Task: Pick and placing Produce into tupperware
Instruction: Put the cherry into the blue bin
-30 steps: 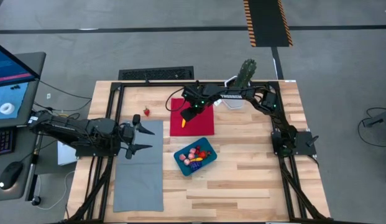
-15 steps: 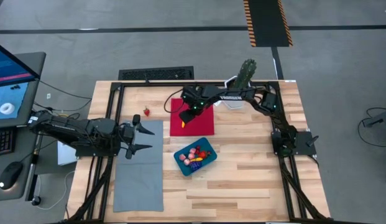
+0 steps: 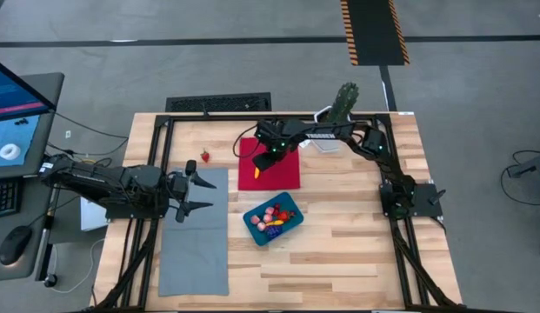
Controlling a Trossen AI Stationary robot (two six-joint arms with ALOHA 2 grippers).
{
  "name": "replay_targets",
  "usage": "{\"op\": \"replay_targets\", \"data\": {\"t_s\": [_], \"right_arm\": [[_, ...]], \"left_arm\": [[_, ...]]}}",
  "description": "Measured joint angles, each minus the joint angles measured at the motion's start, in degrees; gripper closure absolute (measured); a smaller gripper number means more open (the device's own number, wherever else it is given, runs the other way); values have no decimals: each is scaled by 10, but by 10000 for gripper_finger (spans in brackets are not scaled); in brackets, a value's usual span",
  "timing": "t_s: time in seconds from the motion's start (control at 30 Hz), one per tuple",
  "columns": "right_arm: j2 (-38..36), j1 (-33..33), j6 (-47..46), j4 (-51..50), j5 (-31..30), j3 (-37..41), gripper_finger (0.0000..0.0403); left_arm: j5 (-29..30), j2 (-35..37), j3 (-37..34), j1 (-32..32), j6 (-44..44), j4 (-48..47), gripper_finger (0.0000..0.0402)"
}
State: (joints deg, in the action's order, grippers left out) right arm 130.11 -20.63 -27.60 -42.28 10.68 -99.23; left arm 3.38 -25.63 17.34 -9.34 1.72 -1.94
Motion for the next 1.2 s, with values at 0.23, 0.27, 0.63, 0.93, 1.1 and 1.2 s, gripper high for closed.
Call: {"op": "replay_targets", "data": {"t_s": [0.23, 0.27, 0.63, 0.93, 1.1, 1.2], "right_arm": [[19, 1, 9, -7, -6, -22, 272], [20, 3, 9, -7, -4, -25, 272], [24, 8, 36, -35, -5, -41, 372], [23, 18, 50, -38, -33, -42, 379], [15, 23, 66, -54, -48, -41, 391], [-3, 27, 72, -58, -66, -41, 387]], "left_arm": [[-1, 0, 0, 0, -10, -6, 157], [-1, 0, 0, 0, -10, -7, 157], [-1, 0, 0, 0, -15, -8, 157], [0, 0, 0, -1, -15, -10, 157], [0, 0, 0, -1, -15, -12, 157], [0, 0, 0, -1, -15, -12, 157]]}}
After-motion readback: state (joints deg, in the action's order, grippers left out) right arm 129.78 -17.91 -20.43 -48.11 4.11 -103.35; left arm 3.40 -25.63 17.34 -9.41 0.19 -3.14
